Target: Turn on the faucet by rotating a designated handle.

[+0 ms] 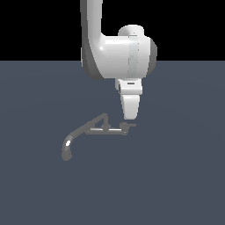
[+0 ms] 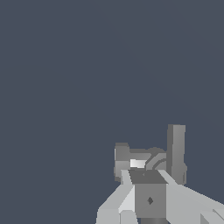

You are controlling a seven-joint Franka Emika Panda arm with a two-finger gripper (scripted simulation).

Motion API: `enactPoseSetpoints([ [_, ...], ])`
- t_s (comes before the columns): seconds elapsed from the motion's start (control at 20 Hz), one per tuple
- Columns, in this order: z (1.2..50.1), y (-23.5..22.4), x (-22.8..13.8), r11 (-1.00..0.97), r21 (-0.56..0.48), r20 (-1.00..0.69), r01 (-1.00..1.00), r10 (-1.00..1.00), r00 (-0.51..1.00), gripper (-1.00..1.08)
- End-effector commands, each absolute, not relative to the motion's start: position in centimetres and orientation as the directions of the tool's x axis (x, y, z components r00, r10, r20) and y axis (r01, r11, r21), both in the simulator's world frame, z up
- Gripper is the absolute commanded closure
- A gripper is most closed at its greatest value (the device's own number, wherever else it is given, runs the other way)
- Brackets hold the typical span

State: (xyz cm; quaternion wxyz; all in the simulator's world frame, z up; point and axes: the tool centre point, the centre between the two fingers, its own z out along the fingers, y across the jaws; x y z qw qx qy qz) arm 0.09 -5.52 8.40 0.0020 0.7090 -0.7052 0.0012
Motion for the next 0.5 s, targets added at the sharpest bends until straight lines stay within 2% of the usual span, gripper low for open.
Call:
enactPoseSetpoints([
  [0.0,7.4,-6.2,0.5,0.037,0.000,0.004,-0.999,-0.999,-0.037,1.08],
  [0.45,6.0,-7.3,1.1,0.095,0.000,0.001,-0.995,-0.995,-0.095,1.08],
])
